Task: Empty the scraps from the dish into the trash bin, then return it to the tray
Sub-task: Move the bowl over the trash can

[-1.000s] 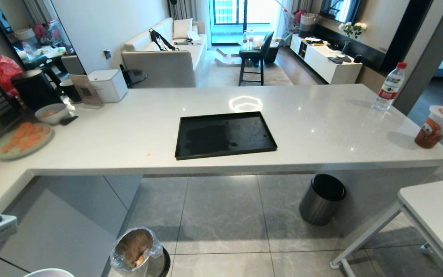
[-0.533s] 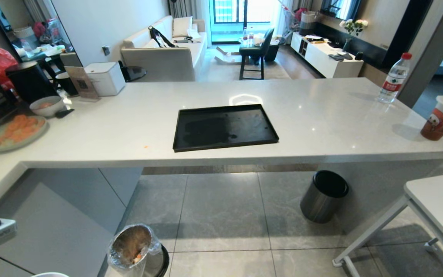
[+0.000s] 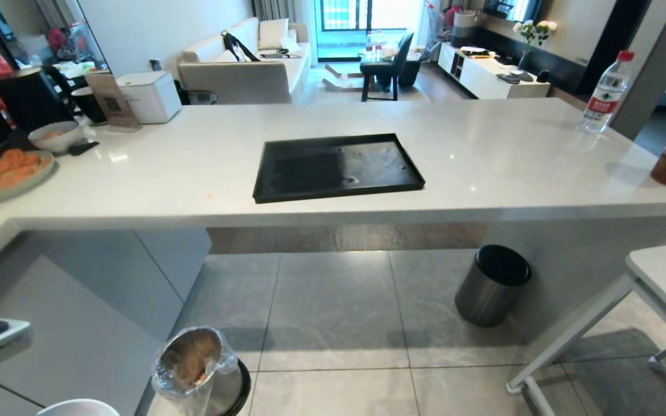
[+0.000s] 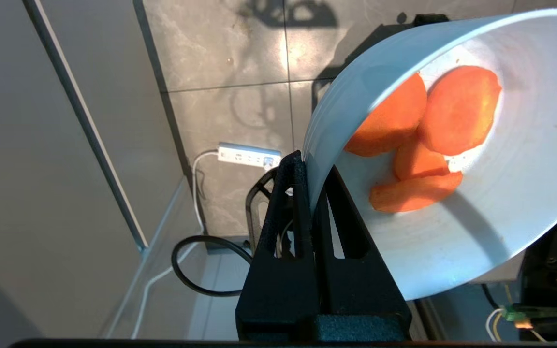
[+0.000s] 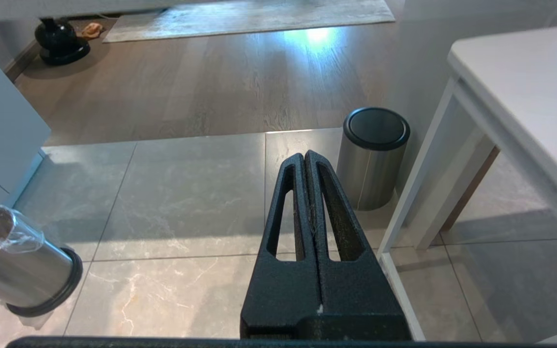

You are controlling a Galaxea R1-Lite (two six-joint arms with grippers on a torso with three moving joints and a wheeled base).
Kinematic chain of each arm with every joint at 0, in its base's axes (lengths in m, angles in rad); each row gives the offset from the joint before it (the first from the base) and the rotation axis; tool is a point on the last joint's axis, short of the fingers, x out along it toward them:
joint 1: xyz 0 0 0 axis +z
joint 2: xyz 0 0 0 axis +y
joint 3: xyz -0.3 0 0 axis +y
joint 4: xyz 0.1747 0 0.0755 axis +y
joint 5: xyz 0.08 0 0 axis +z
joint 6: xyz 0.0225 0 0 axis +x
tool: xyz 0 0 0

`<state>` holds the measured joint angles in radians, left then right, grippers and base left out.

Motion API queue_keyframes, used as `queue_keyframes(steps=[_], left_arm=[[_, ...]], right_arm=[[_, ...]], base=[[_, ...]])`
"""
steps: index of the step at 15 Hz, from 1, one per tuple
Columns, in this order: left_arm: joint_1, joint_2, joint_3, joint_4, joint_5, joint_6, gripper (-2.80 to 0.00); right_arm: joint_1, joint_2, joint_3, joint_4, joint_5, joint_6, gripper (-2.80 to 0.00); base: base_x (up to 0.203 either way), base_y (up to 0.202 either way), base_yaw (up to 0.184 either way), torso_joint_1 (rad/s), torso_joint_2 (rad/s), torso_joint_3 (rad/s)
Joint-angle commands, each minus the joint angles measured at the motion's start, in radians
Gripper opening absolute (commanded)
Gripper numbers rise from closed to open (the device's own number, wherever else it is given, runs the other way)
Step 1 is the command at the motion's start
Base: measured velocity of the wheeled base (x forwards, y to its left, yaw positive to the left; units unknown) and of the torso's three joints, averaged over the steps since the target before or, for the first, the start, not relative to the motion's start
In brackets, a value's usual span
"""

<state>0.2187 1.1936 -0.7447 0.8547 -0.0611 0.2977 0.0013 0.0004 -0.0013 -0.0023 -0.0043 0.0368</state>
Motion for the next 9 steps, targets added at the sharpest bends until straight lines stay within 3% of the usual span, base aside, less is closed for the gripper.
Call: queue_keyframes(steps=[1, 9], left_arm=[[-0.018, 0.019, -0.002, 0.001, 0.0, 0.001, -2.8], [-0.035, 0.029, 0.004, 0.001, 0.001, 0.0, -2.8]], right_arm=[[0.0, 0.001, 0.0, -0.001, 0.0, 0.0, -2.8], [0.0, 0.001, 0.0, -0.001, 0.001, 0.0, -2.8]], base=[[0.0, 0.0, 0.0, -0.163, 0.54, 0.369], [0.0, 0.0, 0.0, -0.129, 0.5, 0.369]])
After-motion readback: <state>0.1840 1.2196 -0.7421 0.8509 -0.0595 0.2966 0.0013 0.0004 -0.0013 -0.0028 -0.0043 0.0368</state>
